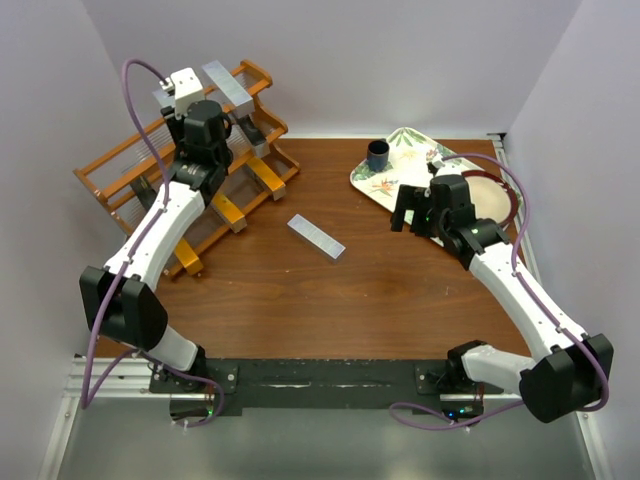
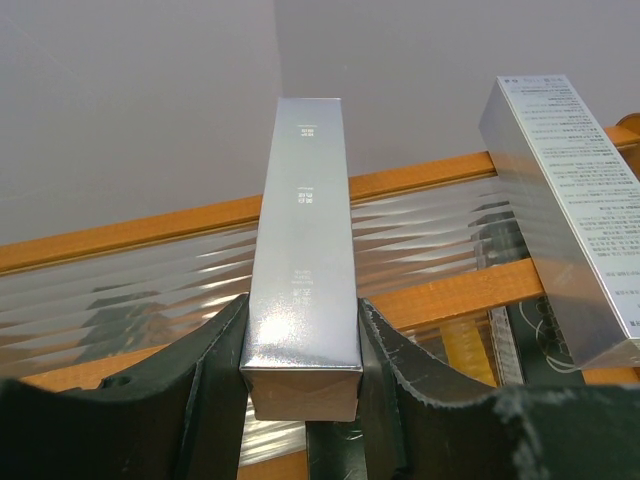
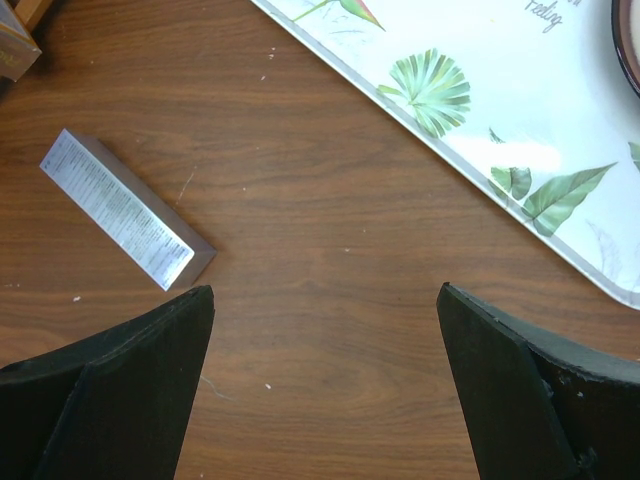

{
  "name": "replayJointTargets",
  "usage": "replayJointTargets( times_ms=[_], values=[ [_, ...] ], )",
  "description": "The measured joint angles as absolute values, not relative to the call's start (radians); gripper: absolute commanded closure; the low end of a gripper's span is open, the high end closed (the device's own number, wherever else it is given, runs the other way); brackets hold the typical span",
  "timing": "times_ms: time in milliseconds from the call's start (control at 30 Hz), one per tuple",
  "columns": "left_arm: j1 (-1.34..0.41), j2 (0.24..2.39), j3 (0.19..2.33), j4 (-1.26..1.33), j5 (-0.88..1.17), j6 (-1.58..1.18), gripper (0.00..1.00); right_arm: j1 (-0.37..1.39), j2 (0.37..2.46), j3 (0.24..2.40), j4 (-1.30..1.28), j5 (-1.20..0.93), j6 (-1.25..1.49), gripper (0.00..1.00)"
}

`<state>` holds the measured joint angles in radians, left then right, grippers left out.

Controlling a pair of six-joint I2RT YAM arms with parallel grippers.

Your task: Place and organize the toothpastes onto the shelf

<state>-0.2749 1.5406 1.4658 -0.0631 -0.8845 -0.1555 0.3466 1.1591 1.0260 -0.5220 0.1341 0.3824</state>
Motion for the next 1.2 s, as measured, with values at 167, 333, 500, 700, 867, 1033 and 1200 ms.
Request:
replayJointTargets(
  times_ms=[167,333,500,700,867,1033,1200],
  values=[
    [-0.272,1.541,1.455,-0.053,-0.883,-0.175,0.64,0.347,1.159,1.026,-0.522,0.130,0.380,0.02],
    [-0.265,1.541,1.446,-0.046,-0.875,-0.197,0.61,0.347,1.162,1.026,-0.522,0.124,0.380,0.02],
    [-0.261,1.541,1.443,-0.046,-0.870,-0.202,0.59,0.347,1.174,1.026,-0.522,0.112,0.380,0.02],
    [-0.250,1.543,1.443,-0.043,-0.865,-0.202,0.55,0.347,1.176,1.026,-0.522,0.111,0.380,0.02],
    [-0.242,1.557,1.443,-0.046,-0.858,-0.214,0.51,0.347,1.178,1.026,-0.522,0.110,0.379,0.02],
    [-0.242,1.562,1.443,-0.084,-0.840,-0.247,0.50,0.347,1.178,1.026,-0.522,0.110,0.378,0.02],
    [-0.242,1.562,1.443,-0.121,-0.826,-0.279,0.53,0.347,1.178,1.026,-0.522,0.110,0.376,0.02]
  ],
)
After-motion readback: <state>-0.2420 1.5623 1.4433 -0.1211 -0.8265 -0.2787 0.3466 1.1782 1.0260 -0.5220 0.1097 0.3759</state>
